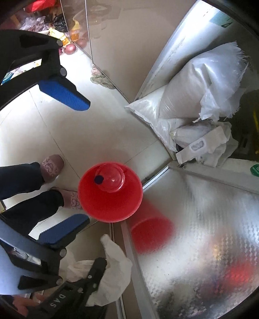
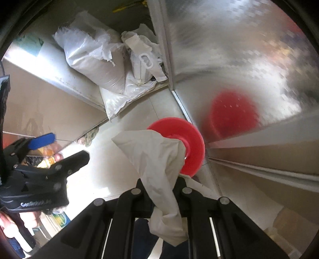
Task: Collect trash
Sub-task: 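Open the left gripper over the red bucket while the right gripper releases the glove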
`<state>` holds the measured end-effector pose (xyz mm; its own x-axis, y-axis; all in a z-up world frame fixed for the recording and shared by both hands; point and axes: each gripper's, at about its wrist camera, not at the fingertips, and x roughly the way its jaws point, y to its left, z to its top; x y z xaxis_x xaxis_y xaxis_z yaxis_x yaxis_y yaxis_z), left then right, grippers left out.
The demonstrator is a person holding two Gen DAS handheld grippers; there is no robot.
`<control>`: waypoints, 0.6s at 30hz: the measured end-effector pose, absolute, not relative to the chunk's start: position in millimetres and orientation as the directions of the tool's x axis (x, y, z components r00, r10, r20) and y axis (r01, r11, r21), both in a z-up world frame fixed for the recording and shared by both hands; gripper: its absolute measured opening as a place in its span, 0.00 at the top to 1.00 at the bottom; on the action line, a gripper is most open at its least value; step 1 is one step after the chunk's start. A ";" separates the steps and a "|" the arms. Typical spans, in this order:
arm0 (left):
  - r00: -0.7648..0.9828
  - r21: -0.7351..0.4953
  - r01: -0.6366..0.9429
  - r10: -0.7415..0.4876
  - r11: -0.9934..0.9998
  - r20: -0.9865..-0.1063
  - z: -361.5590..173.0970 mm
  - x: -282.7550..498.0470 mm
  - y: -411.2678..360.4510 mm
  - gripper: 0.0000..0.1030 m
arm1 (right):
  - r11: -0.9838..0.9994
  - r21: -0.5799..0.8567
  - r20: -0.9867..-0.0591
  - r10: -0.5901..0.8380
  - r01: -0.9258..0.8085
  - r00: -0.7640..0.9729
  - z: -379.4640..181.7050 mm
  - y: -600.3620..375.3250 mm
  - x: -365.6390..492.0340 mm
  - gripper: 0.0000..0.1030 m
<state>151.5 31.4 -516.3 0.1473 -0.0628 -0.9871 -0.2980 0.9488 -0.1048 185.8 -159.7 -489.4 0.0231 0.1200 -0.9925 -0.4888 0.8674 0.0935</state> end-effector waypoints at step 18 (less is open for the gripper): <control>0.157 -0.056 -0.363 0.001 0.930 -0.988 -485.9 118.6 39.9 0.00 | 0.821 0.013 -0.996 0.063 -0.571 0.068 -478.6 -161.1 168.6 0.09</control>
<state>118.6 39.9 -485.9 0.1572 0.0015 -0.9876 -0.3627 0.9302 -0.0563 168.6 -161.1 -478.6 0.0681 0.0632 -0.9957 -0.5706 0.8211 0.0131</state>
